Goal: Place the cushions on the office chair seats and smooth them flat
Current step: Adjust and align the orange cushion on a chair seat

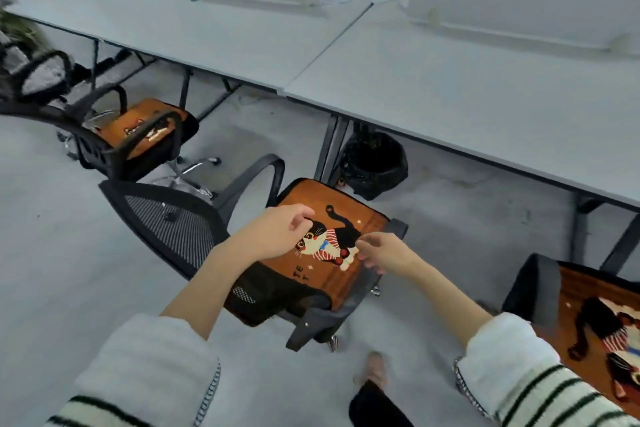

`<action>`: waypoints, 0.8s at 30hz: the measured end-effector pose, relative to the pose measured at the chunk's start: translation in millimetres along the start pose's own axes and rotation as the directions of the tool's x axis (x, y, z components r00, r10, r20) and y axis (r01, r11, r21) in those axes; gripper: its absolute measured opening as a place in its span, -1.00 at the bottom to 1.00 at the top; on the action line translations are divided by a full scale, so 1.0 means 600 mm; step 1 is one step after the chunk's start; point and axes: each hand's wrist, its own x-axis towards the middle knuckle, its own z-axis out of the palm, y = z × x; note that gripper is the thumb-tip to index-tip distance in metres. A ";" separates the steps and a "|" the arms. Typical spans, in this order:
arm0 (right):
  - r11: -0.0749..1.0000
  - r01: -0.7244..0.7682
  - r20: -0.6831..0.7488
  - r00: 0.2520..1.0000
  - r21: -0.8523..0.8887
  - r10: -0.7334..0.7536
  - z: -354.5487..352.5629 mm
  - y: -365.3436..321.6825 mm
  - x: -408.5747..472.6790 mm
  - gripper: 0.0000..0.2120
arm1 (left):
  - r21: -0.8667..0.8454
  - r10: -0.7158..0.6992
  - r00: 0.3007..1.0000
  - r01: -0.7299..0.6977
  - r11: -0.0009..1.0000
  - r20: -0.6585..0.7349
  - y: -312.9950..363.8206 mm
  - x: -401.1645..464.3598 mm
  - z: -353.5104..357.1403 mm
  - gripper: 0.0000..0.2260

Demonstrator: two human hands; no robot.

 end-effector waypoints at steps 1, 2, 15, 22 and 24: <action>1.000 -0.027 -0.002 1.000 0.011 0.027 0.007 -0.007 0.021 -0.66 | 0.012 0.000 1.000 0.000 1.000 0.031 -0.013 0.018 -0.012 -0.66; 0.998 -0.051 -0.001 0.999 0.026 0.051 0.013 -0.015 0.045 -0.67 | 0.020 -0.004 0.999 0.003 1.000 0.054 -0.028 0.039 -0.025 -0.66; 0.914 -0.371 -0.073 0.919 0.165 0.386 0.083 -0.015 0.280 -0.50 | 0.141 -0.126 0.954 0.090 0.986 0.272 -0.242 0.320 -0.068 -0.65; 0.798 -0.539 -0.148 0.796 0.270 0.587 0.115 0.034 0.384 -0.46 | 0.196 -0.097 0.947 0.037 0.980 0.305 -0.357 0.470 0.032 -0.62; 0.741 -0.605 -0.128 0.743 0.292 0.657 0.135 0.062 0.408 -0.47 | 0.204 -0.148 0.928 0.081 0.976 0.342 -0.399 0.502 0.067 -0.59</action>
